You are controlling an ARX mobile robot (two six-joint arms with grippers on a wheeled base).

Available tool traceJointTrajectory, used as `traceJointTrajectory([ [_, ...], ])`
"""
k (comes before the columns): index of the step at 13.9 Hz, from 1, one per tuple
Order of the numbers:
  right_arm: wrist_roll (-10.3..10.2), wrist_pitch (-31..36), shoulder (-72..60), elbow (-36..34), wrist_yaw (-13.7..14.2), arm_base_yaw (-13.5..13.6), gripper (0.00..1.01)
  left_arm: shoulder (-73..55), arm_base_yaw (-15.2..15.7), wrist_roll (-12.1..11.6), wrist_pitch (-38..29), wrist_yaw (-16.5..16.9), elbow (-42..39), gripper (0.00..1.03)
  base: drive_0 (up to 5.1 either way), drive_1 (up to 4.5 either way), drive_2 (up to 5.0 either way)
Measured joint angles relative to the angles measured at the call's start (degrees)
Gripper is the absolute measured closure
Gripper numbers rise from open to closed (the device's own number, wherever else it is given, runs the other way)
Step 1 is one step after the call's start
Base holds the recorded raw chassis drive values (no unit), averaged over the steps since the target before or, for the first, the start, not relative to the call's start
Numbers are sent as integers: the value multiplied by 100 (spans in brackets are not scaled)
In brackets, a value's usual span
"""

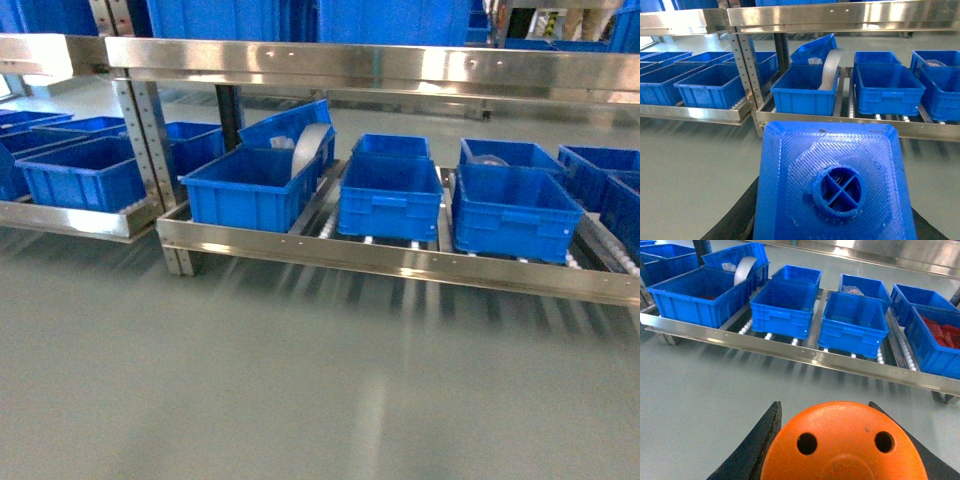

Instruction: Sort blue parts and orange caps into right shelf containers

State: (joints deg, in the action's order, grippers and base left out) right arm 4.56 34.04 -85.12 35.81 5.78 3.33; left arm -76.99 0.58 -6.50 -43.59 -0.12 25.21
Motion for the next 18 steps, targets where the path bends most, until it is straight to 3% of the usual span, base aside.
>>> traceJointTrajectory([
  [14, 0, -2, 9, 0, 20, 2, 58, 0, 0, 0, 4, 4, 0, 59, -169, -169, -169],
  [18, 0, -2, 9, 0, 20, 0, 58, 0, -9, -2, 2, 7, 0, 59, 0, 0, 0],
])
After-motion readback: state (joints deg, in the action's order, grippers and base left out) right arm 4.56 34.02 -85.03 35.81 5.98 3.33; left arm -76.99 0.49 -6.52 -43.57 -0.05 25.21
